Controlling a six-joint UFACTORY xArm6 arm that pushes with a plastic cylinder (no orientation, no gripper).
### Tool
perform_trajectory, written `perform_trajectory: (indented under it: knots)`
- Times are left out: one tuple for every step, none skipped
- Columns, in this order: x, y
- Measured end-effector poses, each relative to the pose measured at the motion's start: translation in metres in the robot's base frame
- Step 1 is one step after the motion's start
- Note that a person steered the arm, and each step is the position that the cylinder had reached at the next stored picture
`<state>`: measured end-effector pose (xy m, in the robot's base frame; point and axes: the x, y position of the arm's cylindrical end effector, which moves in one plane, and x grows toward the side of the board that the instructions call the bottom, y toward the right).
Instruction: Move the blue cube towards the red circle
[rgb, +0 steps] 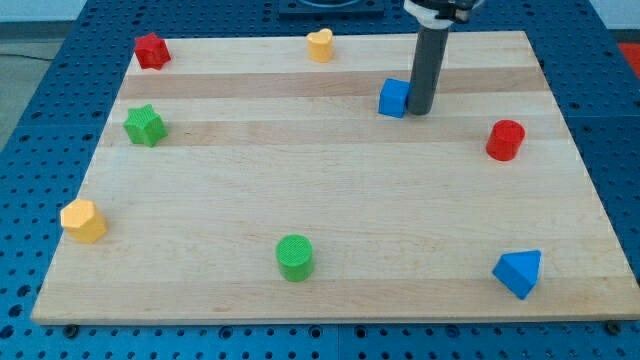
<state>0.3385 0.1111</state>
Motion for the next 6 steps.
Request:
perform_trajectory:
  knots:
    - [-0.037, 0.003]
    - [-0.038, -0.032]
    - [0.008, -0.038]
    - [0.041, -0.038]
    - [-0.003, -0.055]
    - [0.029, -0.11]
